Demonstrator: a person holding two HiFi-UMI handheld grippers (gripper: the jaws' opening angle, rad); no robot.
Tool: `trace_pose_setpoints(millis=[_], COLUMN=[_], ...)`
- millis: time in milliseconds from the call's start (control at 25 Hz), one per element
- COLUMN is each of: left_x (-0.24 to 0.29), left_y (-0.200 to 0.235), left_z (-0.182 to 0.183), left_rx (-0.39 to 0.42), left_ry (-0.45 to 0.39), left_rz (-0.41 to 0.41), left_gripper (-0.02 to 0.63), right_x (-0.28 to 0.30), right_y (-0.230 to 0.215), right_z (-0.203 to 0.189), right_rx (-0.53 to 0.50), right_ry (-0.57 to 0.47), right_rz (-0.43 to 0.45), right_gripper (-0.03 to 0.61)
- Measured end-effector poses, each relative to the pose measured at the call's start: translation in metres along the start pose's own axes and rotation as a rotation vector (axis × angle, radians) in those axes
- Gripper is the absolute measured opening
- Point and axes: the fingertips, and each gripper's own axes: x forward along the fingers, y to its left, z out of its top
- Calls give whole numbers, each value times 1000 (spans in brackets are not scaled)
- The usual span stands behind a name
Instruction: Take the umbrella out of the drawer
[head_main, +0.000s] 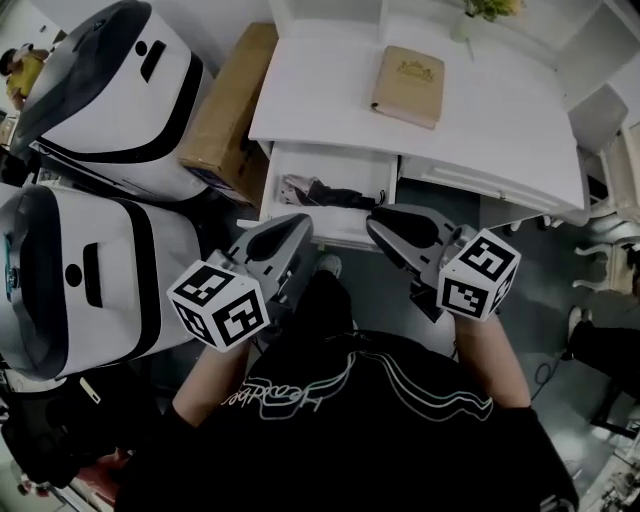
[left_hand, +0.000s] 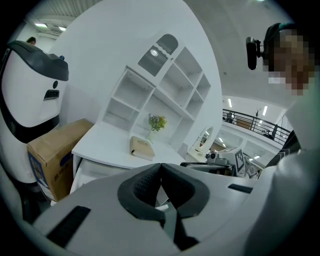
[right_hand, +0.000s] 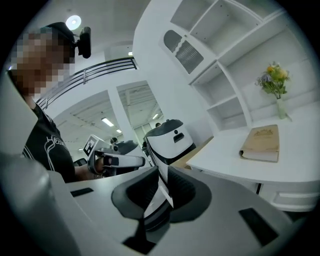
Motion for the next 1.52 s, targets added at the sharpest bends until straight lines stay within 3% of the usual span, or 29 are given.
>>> trace_pose_setpoints(millis=[200,400,760,1120,1520], left_x=[28,49,79,99,105], left_y=[59,111,175,209,234], left_z=[10,6,-11,-27,-46], left_rx=[-45,-94,-163,-210,-256], left_ry=[43,96,170,201,223], left_rz=[15,40,79,114,141], left_gripper=[20,20,20,20,20], right_x=[52,99,160,195,222], right_y=[-50,-90,-156,-213,-242], right_z=[-8,-38,-116,-204,-266], right_rx=[16,19,-201,-461,-514], right_ry=[89,214,531,846,1018], right_rz=[-20,-14,-16,16,82], right_gripper=[63,159,229,239,241])
